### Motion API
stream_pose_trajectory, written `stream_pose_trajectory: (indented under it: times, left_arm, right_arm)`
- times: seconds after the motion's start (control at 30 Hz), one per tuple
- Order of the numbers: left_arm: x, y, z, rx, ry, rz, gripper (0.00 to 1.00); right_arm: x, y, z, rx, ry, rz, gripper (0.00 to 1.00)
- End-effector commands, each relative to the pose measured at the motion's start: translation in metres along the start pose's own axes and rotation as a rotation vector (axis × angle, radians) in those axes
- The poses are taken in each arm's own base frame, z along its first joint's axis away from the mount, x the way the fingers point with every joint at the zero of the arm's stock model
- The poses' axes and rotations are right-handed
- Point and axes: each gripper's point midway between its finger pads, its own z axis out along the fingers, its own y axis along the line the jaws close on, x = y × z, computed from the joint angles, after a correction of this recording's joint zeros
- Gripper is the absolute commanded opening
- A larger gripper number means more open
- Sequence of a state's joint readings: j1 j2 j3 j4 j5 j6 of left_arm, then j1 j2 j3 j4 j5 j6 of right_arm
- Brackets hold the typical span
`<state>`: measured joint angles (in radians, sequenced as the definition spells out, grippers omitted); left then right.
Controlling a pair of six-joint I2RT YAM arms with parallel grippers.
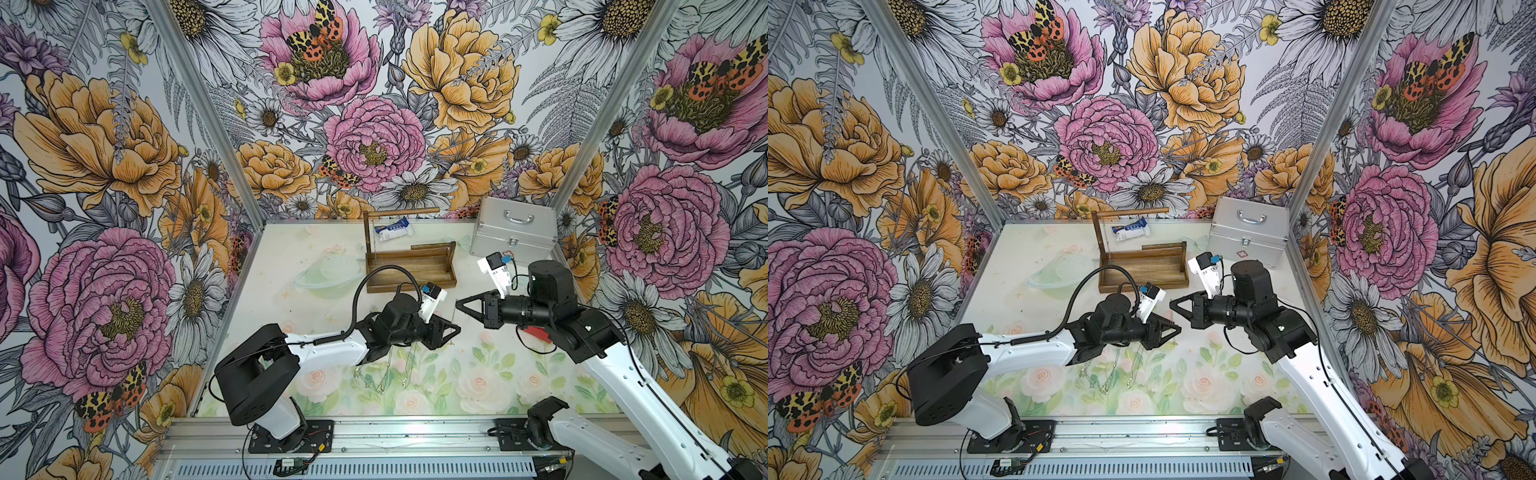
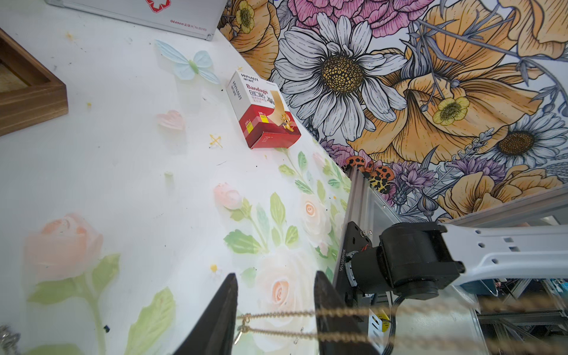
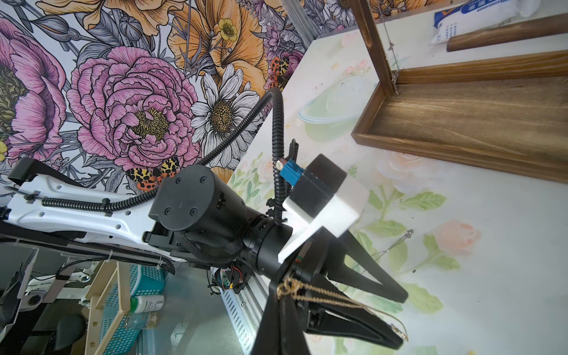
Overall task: Take the necklace off the jewelry display stand
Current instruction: Place the necklace at the center of the board.
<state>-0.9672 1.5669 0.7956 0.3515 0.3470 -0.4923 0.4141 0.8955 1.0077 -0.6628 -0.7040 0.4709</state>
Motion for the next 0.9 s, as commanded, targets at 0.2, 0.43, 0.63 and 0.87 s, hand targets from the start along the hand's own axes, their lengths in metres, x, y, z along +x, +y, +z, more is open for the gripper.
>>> stream_pose_trajectory:
  times: [0.2, 0.43, 0.63, 0.87]
  left_arm:
    - [0.013, -0.007, 0.008, 0.048, 0.022, -0.012, 0.35]
    - [0.015, -0.005, 0.010, 0.049, 0.026, -0.023, 0.23]
    - [0.018, -0.003, 0.011, 0.045, 0.033, -0.030, 0.25]
    - [0.020, -0.002, 0.012, 0.041, 0.038, -0.039, 0.12]
  right_arm:
    - [-0.010, 0.015, -0.011, -0.015, -0.043, -0.028, 0.00]
    - [-0.011, 0.017, -0.013, -0.017, -0.051, -0.033, 0.00]
    - [-0.011, 0.019, -0.016, -0.017, -0.056, -0.036, 0.00]
    - [-0.011, 0.019, -0.017, -0.013, -0.060, -0.035, 0.00]
